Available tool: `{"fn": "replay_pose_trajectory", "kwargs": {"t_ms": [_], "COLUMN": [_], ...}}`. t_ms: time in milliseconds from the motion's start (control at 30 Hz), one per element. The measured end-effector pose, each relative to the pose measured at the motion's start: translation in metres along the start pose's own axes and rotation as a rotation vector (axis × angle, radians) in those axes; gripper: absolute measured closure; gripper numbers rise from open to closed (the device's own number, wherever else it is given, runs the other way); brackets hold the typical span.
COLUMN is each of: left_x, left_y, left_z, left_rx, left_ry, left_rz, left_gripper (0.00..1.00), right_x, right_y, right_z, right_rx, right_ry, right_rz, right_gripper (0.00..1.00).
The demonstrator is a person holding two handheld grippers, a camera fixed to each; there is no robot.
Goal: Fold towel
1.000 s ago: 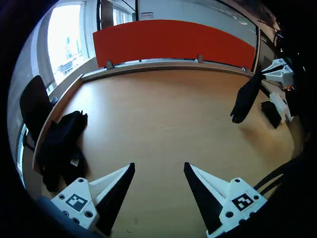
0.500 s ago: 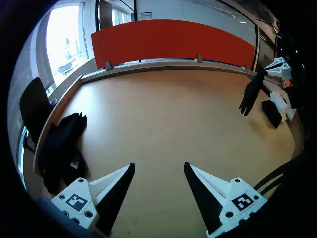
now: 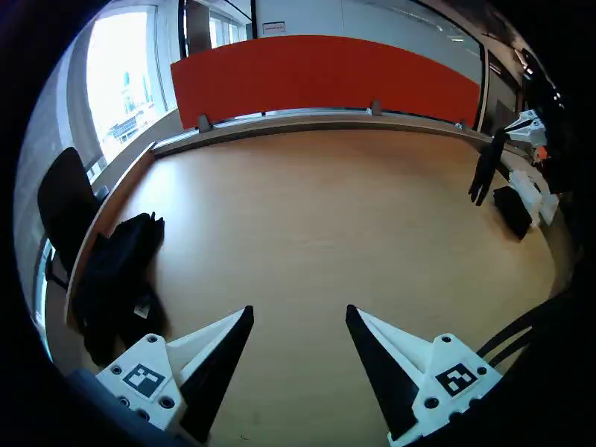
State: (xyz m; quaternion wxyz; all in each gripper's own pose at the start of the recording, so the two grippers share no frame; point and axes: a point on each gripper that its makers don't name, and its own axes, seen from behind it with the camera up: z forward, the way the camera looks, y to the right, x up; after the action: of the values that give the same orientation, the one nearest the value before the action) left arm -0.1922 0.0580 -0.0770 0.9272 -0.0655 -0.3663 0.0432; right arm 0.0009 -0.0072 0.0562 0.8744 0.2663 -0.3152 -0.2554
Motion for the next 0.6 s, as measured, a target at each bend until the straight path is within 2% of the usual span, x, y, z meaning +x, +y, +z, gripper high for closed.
{"fn": "replay_pose_trajectory", "kwargs": {"t_ms": [367,600], "left_x": [0.002,0.001], "left_y": [0.000,0.002], "left_z": [-0.001,-0.002], "left_rx": [0.005,0.006], "left_ry": [-0.002,-0.007], "left_rz": [0.010,0.013], "left_gripper": [0.09,0.09], "right_x": [-0.025,-0.042], "right_y": [0.052,0.077], "right_z": [-0.009,-0.012], "right_rx": [-0.060,-0.088], "right_ry": [-0.041,-0.067], "right_rz": [0.010,0.022], "right_gripper": [0.96,0.96]}}
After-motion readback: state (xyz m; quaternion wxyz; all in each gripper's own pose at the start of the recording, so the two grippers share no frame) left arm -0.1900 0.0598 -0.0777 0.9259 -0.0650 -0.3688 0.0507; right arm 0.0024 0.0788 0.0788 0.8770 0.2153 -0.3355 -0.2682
